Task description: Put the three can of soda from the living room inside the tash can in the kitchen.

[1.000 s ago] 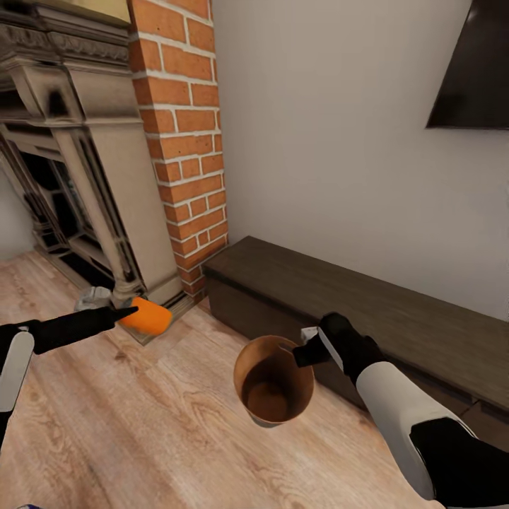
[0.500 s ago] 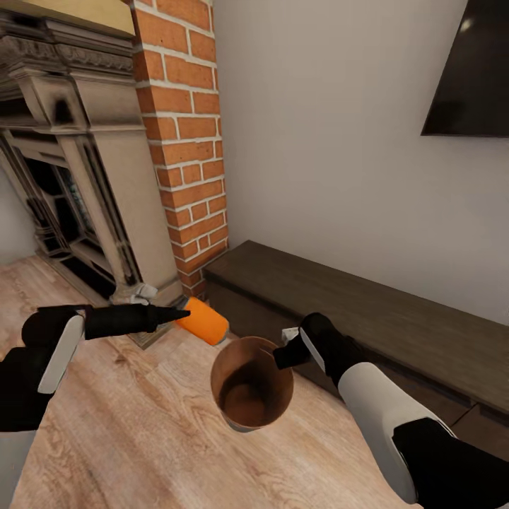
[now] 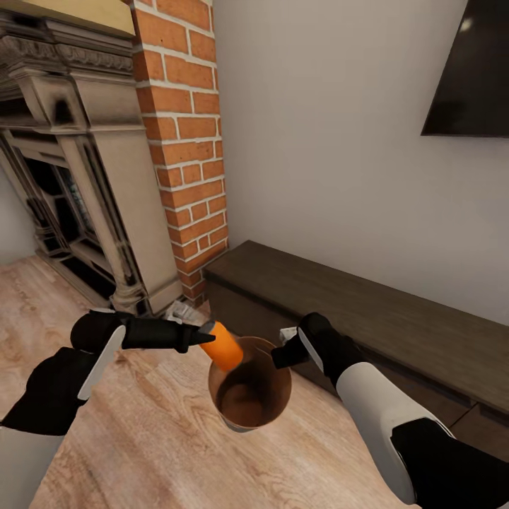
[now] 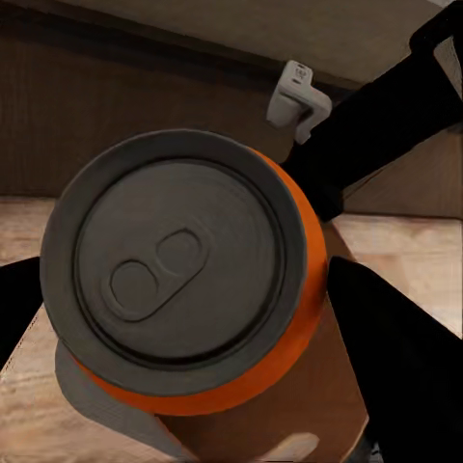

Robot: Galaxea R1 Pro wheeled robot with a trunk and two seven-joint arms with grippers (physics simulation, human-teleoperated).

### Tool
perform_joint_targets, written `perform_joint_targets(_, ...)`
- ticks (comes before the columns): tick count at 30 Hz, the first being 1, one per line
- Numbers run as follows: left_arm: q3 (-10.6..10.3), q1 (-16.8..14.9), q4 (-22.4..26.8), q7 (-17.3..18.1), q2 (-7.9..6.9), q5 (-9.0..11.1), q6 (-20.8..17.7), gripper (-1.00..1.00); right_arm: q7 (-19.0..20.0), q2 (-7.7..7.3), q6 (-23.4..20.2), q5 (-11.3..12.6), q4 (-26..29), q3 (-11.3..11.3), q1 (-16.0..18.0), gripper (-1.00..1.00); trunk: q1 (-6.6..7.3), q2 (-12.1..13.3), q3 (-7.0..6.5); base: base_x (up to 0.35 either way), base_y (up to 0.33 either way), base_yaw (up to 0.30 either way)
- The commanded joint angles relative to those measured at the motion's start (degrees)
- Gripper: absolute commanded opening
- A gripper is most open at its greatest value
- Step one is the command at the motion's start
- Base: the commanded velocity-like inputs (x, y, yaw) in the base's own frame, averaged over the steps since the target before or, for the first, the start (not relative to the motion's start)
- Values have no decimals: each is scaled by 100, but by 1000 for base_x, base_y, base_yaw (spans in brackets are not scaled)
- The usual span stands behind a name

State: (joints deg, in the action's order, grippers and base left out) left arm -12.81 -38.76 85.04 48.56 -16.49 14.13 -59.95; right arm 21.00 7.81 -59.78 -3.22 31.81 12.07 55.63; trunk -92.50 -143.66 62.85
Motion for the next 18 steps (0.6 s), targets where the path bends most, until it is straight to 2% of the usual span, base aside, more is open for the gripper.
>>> perform_joint_targets(1, -87, 0, -11, -164, 38, -83, -5, -100, 27, 5, -22, 155, 5, -9, 1, -100, 1, 0, -1, 0, 0, 0)
perform_joint_targets(6, -467, 0, -257, -423, 246, -186, 4, -100, 27, 21, -22, 155, 9, -4, 2, -100, 1, 0, -1, 0, 0, 0)
perform_joint_targets(12, -672, 0, -664, -809, 578, -206, 226, -100, 27, 74, -22, 155, 10, -4, 4, -100, 1, 0, -1, 0, 0, 0)
perform_joint_targets(13, -818, 0, -853, -905, 682, -236, 371, -100, 27, 95, -22, 155, 10, -4, 3, -100, 1, 0, -1, 0, 0, 0)
perform_joint_targets(14, -878, 0, -914, -941, 707, -262, 420, -100, 27, 101, -22, 155, 10, -3, 3, -100, 1, 0, -1, 0, 0, 0)
perform_joint_targets(15, -1011, 0, -1075, -1046, 763, -383, 556, -100, 27, 112, -22, 155, 10, -3, 2, -100, 1, 0, -1, 0, 0, 0)
perform_joint_targets(18, -1095, 0, -1312, -1131, 826, -496, 754, -100, 27, 120, -22, 155, 10, -3, 1, -100, 1, 0, -1, 0, 0, 0)
